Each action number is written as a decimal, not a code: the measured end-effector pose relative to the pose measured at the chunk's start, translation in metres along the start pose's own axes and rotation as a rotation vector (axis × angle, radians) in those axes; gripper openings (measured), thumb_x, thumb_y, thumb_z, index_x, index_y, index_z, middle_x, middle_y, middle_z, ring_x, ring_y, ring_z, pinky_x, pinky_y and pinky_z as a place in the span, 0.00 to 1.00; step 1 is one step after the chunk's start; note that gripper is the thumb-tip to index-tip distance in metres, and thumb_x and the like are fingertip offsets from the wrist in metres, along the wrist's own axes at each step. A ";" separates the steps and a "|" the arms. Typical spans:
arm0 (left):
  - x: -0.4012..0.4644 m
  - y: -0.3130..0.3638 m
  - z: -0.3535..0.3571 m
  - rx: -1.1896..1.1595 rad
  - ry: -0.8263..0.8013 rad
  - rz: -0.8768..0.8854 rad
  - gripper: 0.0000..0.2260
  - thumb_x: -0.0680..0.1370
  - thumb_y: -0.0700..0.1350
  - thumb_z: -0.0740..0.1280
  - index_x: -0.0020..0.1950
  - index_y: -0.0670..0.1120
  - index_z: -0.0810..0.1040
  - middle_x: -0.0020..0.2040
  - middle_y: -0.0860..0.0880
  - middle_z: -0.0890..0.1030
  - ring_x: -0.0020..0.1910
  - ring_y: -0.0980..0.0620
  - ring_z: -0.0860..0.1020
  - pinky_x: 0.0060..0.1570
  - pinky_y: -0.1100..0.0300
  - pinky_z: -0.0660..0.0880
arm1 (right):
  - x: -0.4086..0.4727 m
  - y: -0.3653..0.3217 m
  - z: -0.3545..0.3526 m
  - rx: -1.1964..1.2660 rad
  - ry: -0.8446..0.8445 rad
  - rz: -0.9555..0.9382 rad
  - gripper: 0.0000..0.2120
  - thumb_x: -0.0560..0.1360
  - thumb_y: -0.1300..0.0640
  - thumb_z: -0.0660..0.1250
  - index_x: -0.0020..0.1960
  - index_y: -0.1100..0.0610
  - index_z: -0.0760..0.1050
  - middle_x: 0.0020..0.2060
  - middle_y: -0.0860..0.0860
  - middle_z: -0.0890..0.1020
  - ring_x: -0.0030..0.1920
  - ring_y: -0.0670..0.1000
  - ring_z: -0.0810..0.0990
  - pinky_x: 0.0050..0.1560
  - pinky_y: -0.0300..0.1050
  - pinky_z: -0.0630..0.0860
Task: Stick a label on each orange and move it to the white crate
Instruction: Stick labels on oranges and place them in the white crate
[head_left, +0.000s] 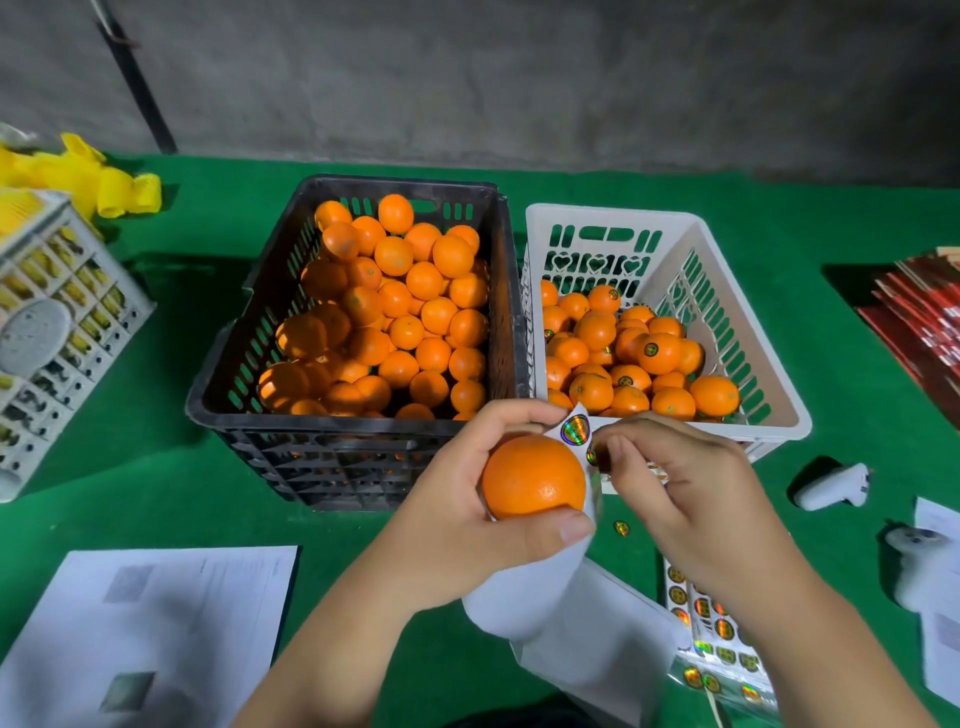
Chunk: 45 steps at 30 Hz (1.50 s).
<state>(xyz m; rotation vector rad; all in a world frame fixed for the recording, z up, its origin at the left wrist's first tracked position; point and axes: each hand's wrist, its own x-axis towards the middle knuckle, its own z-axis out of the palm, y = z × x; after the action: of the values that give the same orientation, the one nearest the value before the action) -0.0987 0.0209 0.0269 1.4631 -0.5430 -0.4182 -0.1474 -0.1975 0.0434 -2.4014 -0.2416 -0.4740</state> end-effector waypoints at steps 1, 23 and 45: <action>0.000 0.001 0.000 -0.004 -0.005 0.000 0.30 0.70 0.56 0.80 0.70 0.61 0.76 0.63 0.58 0.80 0.59 0.52 0.83 0.49 0.62 0.80 | 0.000 0.001 -0.002 0.011 -0.005 0.010 0.08 0.82 0.58 0.65 0.48 0.55 0.83 0.41 0.45 0.81 0.41 0.49 0.79 0.43 0.49 0.74; 0.004 0.000 0.006 -0.040 -0.059 -0.029 0.29 0.70 0.53 0.80 0.69 0.60 0.78 0.63 0.57 0.80 0.59 0.53 0.83 0.49 0.62 0.80 | 0.002 0.006 -0.005 0.141 -0.112 0.027 0.08 0.79 0.56 0.69 0.42 0.48 0.80 0.36 0.40 0.78 0.37 0.45 0.76 0.38 0.36 0.70; 0.004 -0.004 0.012 -0.038 -0.060 -0.039 0.28 0.70 0.53 0.80 0.69 0.60 0.79 0.62 0.61 0.80 0.58 0.54 0.82 0.50 0.62 0.79 | -0.008 0.021 -0.010 0.417 -0.169 0.160 0.07 0.82 0.52 0.70 0.46 0.48 0.85 0.40 0.44 0.82 0.41 0.44 0.79 0.43 0.36 0.72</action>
<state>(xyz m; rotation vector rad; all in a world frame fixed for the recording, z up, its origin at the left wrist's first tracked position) -0.1019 0.0084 0.0236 1.4304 -0.5523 -0.5015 -0.1509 -0.2205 0.0351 -2.0305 -0.1982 -0.1287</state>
